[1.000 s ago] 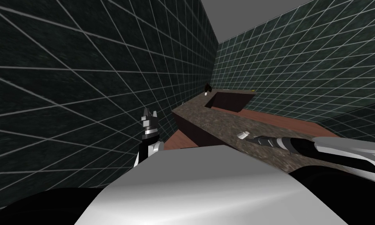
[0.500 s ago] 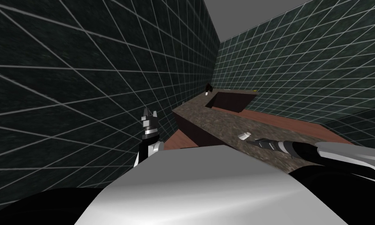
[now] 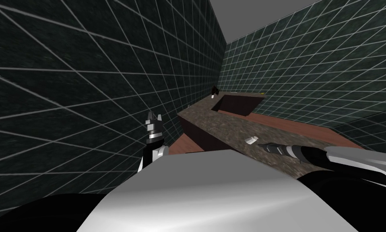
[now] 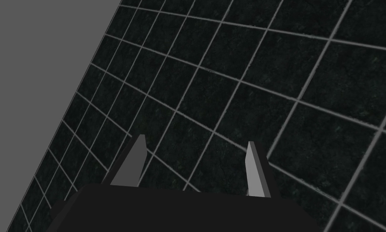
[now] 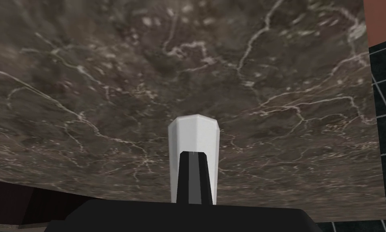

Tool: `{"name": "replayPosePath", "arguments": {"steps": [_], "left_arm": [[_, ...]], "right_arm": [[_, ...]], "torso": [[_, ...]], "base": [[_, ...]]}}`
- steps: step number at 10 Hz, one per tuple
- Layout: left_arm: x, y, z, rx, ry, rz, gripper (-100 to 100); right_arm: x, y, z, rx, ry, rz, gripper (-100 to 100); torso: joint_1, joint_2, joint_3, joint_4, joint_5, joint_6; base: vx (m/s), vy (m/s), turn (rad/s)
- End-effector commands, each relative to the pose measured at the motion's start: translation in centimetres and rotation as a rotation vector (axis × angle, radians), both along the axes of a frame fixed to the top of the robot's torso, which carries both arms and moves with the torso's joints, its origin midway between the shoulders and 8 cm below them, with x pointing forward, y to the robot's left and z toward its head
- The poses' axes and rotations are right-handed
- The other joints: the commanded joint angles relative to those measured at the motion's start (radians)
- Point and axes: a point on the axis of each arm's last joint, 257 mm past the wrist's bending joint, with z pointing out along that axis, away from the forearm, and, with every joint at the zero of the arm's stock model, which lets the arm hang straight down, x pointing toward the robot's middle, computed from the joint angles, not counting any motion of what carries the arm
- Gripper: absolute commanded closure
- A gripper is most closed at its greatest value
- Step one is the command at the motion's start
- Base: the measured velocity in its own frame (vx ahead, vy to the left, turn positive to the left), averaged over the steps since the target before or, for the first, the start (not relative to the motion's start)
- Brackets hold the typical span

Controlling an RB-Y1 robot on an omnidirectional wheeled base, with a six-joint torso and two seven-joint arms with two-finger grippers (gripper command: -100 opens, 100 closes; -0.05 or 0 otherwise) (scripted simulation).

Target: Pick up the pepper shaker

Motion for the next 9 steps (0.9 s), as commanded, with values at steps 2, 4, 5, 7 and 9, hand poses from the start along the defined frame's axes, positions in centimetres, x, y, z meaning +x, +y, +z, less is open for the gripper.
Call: {"name": "replayPosePath", "arguments": {"steps": [2,4,5,7,9], "left_arm": [[0.0,0.0,0.0,0.000,0.000,0.000,0],[0.0,0.0,0.0,0.000,0.000,0.000,0],[0.0,0.0,0.0,0.000,0.000,0.000,0],[0.0,0.0,0.0,0.000,0.000,0.000,0],[0.0,0.0,0.0,0.000,0.000,0.000,0]], "right_arm": [[0.1,-2.1,0.4,-0.059,0.002,-0.011,-100],[0.1,-3.0,0.6,-0.084,0.003,-0.017,-100],[0.1,-4.4,0.9,-0.122,0.005,-0.024,-100],[0.2,-5.8,1.4,-0.163,0.011,-0.022,-100],[0.7,-6.0,2.0,-0.185,0.024,0.008,-100]], "torso": [[0.000,0.000,0.000,0.000,0.000,0.000],[-0.001,0.013,0.008,0.003,0.000,0.001],[-0.001,0.014,0.008,0.003,0.000,0.001],[-0.002,0.016,0.009,0.004,0.000,0.001],[-0.005,0.016,0.010,0.004,-0.001,0.001]], "base": [[-0.077,-0.007,0.051],[-0.225,-0.009,0.041],[-0.192,0.012,0.055],[-0.257,-0.042,0.065],[-0.196,-0.076,0.058]]}}
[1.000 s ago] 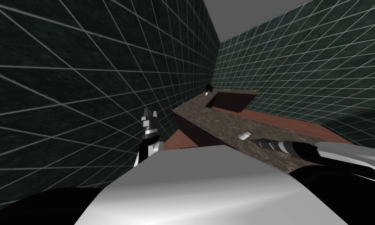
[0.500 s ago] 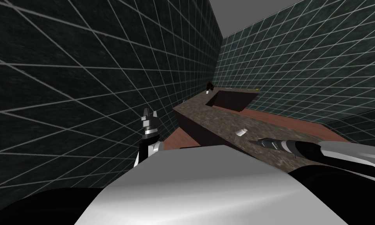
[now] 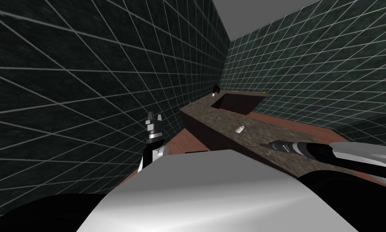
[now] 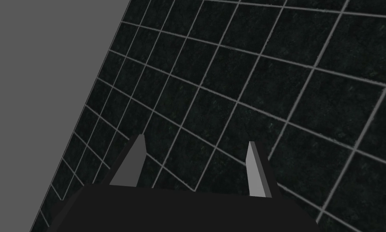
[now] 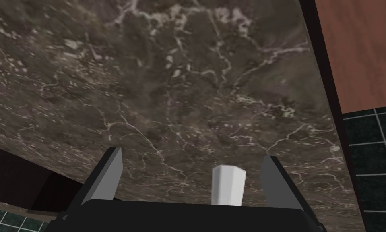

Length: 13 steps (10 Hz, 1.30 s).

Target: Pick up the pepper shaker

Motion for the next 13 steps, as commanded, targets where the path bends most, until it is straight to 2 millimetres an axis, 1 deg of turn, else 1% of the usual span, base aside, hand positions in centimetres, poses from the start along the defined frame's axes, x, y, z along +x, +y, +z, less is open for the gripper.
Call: {"name": "replayPosePath", "arguments": {"steps": [1,2,5,7,10,11,12,13], "left_arm": [[0.0,0.0,0.0,0.000,0.000,0.000,0],[0.0,0.0,0.0,0.000,0.000,0.000,0],[0.0,0.0,0.0,0.000,0.000,0.000,0],[0.0,0.0,0.0,0.000,0.000,0.000,0],[0.0,0.0,0.0,0.000,0.000,0.000,0],[0.0,0.0,0.0,0.000,0.000,0.000,0],[0.0,0.0,0.0,0.000,0.000,0.000,0],[0.0,0.0,0.0,0.000,0.000,0.000,0]], "right_arm": [[0.7,1.2,0.4,0.015,0.017,0.043,-100],[1.0,2.2,0.4,0.032,0.025,0.065,-100],[1.7,5.9,0.4,0.100,0.054,0.141,-100],[1.9,7.1,0.5,0.121,0.062,0.164,-100],[2.8,9.9,0.8,0.167,0.072,0.224,-100],[2.7,9.5,0.5,0.158,0.071,0.212,-100],[2.7,9.6,0.5,0.160,0.071,0.214,0],[2.0,8.9,-0.1,0.161,0.065,0.173,-100]], "torso": [[0.000,0.000,0.000,0.000,0.000,0.000],[-0.001,-0.007,-0.004,-0.002,0.000,0.000],[0.000,-0.024,-0.014,-0.006,0.000,-0.001],[0.002,-0.024,-0.014,-0.006,0.000,-0.001],[0.007,-0.022,-0.013,-0.005,0.001,-0.001],[0.010,-0.021,-0.013,-0.005,0.002,-0.001],[0.008,-0.017,-0.010,-0.005,0.002,0.000],[0.007,-0.015,-0.009,-0.004,0.001,0.000]], "base": [[-0.040,-0.100,0.037],[0.085,-0.106,0.020],[0.164,-0.070,0.024],[0.137,-0.031,0.021],[0.110,0.033,0.029],[0.037,0.039,-0.008],[0.009,0.006,0.002],[-0.050,0.002,0.283]]}}
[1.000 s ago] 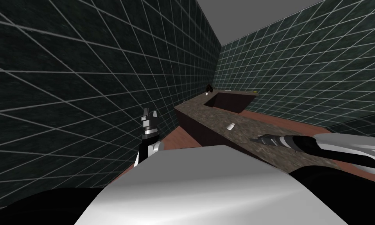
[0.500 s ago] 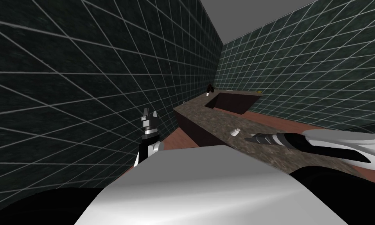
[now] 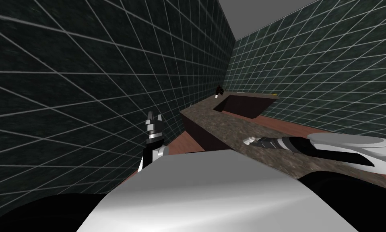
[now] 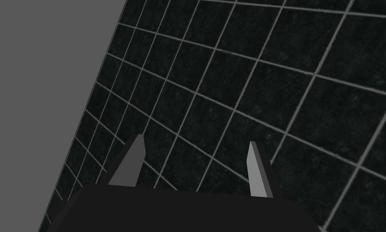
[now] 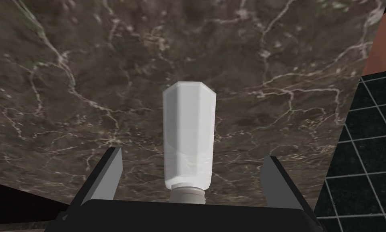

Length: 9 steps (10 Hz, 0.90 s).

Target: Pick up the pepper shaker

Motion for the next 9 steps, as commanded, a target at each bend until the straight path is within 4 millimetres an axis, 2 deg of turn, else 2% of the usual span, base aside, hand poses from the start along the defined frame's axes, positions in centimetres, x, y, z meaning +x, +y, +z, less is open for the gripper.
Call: {"name": "replayPosePath", "arguments": {"steps": [1,3,4,5,9], "left_arm": [[0.00,0.00,0.00,0.000,0.000,0.000,0],[0.00,0.00,0.00,0.000,0.000,0.000,0],[0.00,0.00,0.00,0.000,0.000,0.000,0],[0.00,0.01,-0.01,0.000,0.000,0.000,0],[0.00,0.01,-0.01,0.000,0.000,0.000,0]], "right_arm": [[-0.74,-0.75,-0.76,-0.001,-0.003,-0.047,-100],[-1.74,-1.55,-1.59,-0.001,-0.005,-0.100,-100],[-1.46,-1.23,-1.31,0.001,-0.004,-0.082,-100],[-1.49,-1.30,-1.37,-0.001,-0.004,-0.086,100],[-1.48,-1.30,-1.35,-0.001,-0.005,-0.085,100]], "torso": [[0.000,0.000,0.000,0.000,0.000,0.000],[-0.002,0.004,0.002,0.001,0.000,0.001],[-0.002,0.005,0.003,0.001,-0.001,0.001],[-0.001,0.003,0.002,0.001,0.000,0.002],[-0.001,-0.001,0.000,0.000,0.000,0.002]], "base": [[-0.092,-0.015,0.392],[-0.099,-0.019,0.274],[-0.051,-0.008,0.052],[-0.008,-0.002,-0.011],[0.000,0.000,0.000]]}}
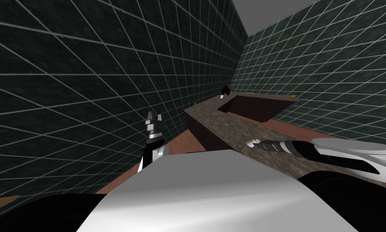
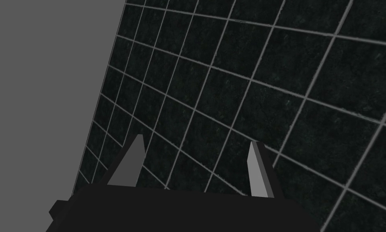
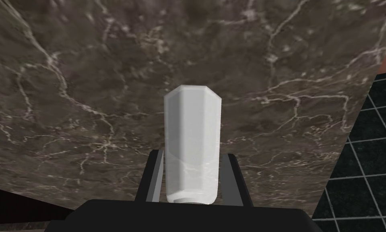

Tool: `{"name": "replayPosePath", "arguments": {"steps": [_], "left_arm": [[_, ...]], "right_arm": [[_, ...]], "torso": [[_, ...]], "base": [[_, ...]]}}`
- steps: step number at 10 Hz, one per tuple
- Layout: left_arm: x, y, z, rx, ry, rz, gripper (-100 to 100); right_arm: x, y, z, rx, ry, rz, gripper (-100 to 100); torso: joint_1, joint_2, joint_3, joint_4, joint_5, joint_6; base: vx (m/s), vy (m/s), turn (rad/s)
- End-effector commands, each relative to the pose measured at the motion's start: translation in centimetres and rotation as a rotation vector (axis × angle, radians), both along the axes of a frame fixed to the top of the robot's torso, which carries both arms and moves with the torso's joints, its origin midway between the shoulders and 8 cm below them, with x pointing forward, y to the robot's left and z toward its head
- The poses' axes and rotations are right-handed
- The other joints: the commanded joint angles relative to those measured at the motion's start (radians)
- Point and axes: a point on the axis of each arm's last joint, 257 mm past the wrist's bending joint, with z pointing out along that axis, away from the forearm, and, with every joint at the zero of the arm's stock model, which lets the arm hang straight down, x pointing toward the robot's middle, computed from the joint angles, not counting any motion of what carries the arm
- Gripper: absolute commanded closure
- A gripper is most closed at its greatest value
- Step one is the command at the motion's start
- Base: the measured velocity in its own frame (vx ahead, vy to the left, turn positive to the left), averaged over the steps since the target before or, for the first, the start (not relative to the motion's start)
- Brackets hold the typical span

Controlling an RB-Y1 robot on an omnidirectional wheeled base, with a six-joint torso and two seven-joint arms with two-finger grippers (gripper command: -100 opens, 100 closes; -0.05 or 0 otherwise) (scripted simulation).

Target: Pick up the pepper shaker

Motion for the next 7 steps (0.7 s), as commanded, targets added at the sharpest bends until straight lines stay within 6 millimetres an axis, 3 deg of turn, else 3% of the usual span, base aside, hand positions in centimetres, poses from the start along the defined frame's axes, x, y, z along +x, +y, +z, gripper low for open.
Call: {"name": "replayPosePath", "arguments": {"steps": [1,2,5,6,7], "left_arm": [[0.0,0.0,0.0,0.000,0.000,0.000,0],[0.0,0.0,0.0,0.000,0.000,0.000,0],[0.0,0.0,0.0,0.000,0.000,0.000,0],[0.0,0.0,0.0,0.000,0.000,0.000,0],[0.0,0.0,0.0,0.000,0.000,0.000,0]], "right_arm": [[0.0,0.0,0.0,0.000,0.000,0.000,0],[0.2,0.1,0.2,0.000,0.001,0.012,100],[1.7,1.4,1.4,0.000,0.004,0.093,100],[1.3,1.1,1.1,-0.001,0.004,0.075,100],[1.3,1.2,1.2,0.000,0.005,0.078,0]], "torso": [[0.000,0.000,0.000,0.000,0.000,0.000],[0.000,0.000,0.000,0.000,0.000,0.000],[0.001,-0.004,-0.002,-0.001,0.001,0.002],[0.002,-0.005,-0.003,-0.001,0.001,0.001],[0.001,-0.003,-0.002,-0.001,0.000,0.000]], "base": [[0.000,0.000,0.000],[0.042,0.007,-0.175],[0.088,0.017,-0.306],[0.036,0.012,-0.051],[0.005,0.003,0.009]]}}
